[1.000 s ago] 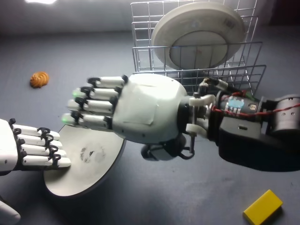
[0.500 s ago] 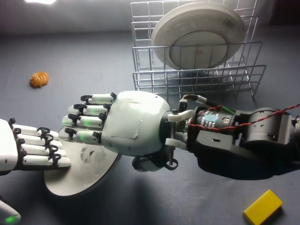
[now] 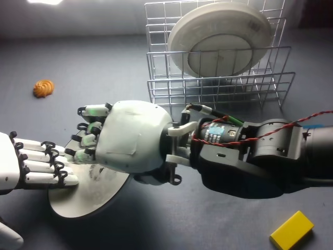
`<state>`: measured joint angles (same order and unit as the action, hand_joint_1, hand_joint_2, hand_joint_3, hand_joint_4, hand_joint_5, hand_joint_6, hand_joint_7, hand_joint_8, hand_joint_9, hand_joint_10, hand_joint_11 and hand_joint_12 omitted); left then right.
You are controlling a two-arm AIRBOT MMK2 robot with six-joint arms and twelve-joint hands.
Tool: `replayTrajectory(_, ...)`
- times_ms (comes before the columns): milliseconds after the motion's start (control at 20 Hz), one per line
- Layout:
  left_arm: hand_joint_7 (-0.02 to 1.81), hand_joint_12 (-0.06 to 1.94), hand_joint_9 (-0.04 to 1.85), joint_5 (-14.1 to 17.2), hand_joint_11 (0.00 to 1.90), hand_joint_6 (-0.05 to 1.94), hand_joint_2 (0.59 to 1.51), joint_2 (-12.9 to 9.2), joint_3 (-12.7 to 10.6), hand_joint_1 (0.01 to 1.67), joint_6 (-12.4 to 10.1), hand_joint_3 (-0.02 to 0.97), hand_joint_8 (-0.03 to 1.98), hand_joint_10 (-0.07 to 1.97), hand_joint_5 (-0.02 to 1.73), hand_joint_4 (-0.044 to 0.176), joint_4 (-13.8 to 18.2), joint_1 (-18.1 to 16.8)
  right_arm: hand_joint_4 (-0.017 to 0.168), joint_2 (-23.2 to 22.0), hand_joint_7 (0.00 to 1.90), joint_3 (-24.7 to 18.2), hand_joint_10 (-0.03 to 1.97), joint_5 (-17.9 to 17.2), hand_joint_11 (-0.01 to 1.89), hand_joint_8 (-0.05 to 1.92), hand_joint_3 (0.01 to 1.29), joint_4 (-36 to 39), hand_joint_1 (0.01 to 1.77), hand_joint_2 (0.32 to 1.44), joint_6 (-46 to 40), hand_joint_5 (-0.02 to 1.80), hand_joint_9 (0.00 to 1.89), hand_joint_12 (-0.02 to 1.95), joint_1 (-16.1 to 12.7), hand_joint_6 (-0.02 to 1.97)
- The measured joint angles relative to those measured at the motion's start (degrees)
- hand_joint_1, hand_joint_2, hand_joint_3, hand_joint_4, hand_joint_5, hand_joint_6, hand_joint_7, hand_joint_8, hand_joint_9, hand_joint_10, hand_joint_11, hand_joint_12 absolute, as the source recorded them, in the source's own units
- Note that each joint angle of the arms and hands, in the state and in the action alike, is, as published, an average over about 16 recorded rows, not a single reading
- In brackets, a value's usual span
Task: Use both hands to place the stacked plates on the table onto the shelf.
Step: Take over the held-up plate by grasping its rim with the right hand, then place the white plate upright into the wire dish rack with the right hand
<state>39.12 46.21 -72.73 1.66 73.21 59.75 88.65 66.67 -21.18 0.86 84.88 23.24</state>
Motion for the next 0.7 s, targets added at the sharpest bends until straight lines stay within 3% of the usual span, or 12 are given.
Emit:
replayTrajectory(350, 0.04, -0.02, 0.02, -0.52, 0.02, -0.02, 1.170, -0.01, -0.19, 0.02, -0.03, 0.008, 0.00, 0.00, 0.01, 0.000, -1.94, -0.08, -0.001, 1.49, 0.76, 0.75, 0.65, -0.87, 0.42, 0.35, 0.01, 0.12, 1.22, 0.99, 1.26, 0.66, 0.75, 1.42, -0.01, 0.45)
replayTrajectory(700, 0.04, 0.00, 0.01, -1.58, 0.02, 0.00, 1.168, -0.41, -1.06, 0.02, -0.06, 0.008, 0.00, 0.00, 0.03, 0.002, -6.75, -1.89, -0.007, 2.25, 0.86, 1.03, 1.18, -2.20, 0.63, 0.79, 0.01, 0.15, 1.20, 1.01, 2.16, 0.72, 0.87, 1.52, 0.41, 0.82)
